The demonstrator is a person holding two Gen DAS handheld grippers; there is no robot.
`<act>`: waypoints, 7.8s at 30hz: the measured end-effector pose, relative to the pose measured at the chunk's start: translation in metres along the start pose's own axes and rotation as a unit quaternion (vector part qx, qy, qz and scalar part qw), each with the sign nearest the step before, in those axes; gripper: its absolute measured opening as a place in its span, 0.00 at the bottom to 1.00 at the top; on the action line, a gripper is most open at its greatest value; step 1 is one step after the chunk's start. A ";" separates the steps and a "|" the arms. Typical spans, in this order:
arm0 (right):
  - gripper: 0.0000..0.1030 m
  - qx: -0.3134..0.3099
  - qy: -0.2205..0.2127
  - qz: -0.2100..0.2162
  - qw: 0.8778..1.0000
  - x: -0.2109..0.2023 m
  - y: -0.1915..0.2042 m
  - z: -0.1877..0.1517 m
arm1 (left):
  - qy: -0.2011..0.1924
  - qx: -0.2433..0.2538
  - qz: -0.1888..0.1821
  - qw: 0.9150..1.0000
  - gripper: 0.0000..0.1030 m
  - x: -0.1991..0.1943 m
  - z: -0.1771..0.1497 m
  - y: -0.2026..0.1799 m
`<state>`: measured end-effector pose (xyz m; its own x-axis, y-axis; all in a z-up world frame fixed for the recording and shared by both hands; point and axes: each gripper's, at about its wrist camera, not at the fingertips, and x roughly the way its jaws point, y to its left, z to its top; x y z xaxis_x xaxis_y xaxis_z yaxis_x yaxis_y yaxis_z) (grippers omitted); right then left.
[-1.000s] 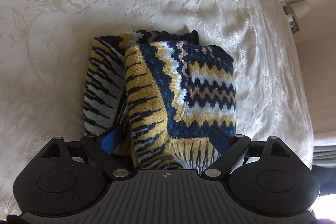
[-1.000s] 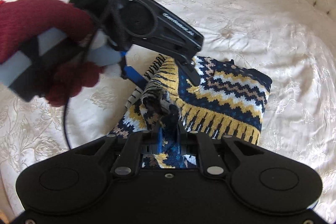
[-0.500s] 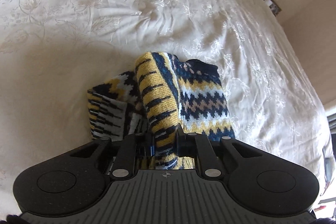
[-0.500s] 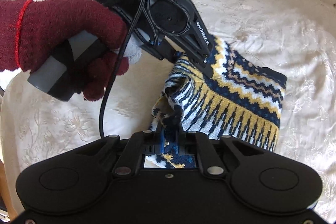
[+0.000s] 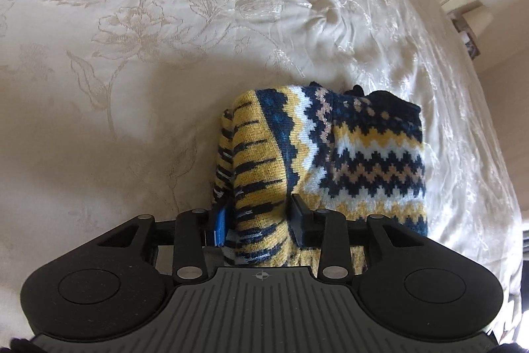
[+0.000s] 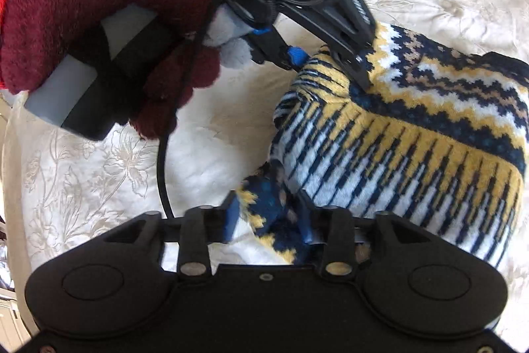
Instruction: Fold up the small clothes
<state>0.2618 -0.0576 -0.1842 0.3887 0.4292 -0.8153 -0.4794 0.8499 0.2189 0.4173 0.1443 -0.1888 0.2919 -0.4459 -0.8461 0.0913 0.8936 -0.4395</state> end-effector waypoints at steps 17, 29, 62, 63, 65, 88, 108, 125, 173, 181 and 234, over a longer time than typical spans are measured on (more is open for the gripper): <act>0.78 0.175 -0.051 -0.043 0.982 -0.088 -0.103 -0.040 | -0.001 -0.028 -0.010 1.000 0.55 -0.041 -0.071 0.000; 0.90 0.271 -0.062 0.021 0.960 -0.054 -0.187 -0.005 | 0.034 -0.039 -0.034 0.998 0.64 -0.012 -0.098 -0.002; 0.47 0.368 -0.024 0.076 0.926 -0.031 -0.211 0.007 | 0.085 -0.041 -0.218 0.971 0.29 0.000 -0.130 -0.061; 0.48 0.370 -0.022 0.072 0.926 -0.037 -0.209 0.006 | 0.090 -0.036 -0.221 0.970 0.29 -0.003 -0.139 -0.066; 0.48 0.376 -0.019 0.067 0.924 -0.045 -0.204 0.006 | 0.102 -0.022 -0.225 0.969 0.29 -0.008 -0.160 -0.077; 0.69 0.305 -0.007 -0.014 0.952 -0.085 -0.170 -0.021 | 0.051 0.041 -0.026 0.998 0.39 -0.044 -0.317 -0.135; 0.76 0.309 -0.044 -0.043 0.949 -0.105 -0.179 -0.021 | 0.064 0.279 -0.135 0.949 0.39 -0.090 -0.287 -0.215; 0.84 0.310 -0.047 -0.115 0.943 -0.065 -0.198 0.024 | 0.004 0.068 0.056 0.996 0.48 -0.024 -0.258 -0.109; 0.99 0.235 0.023 -0.121 0.964 -0.066 -0.123 -0.076 | -0.081 0.107 0.150 0.980 0.71 -0.068 -0.350 -0.122; 0.99 0.228 -0.038 -0.110 0.967 -0.117 -0.101 -0.081 | -0.135 0.077 0.151 0.976 0.71 -0.123 -0.378 -0.128; 0.99 0.205 -0.090 -0.161 0.961 -0.211 -0.057 -0.085 | -0.068 0.068 0.234 0.967 0.90 -0.154 -0.421 -0.228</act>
<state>0.1400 -0.2227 -0.0705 0.6116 0.1389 -0.7789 0.0251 0.9806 0.1945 -0.0491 -0.0124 -0.0848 0.4523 0.0124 -0.8918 0.0397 0.9986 0.0340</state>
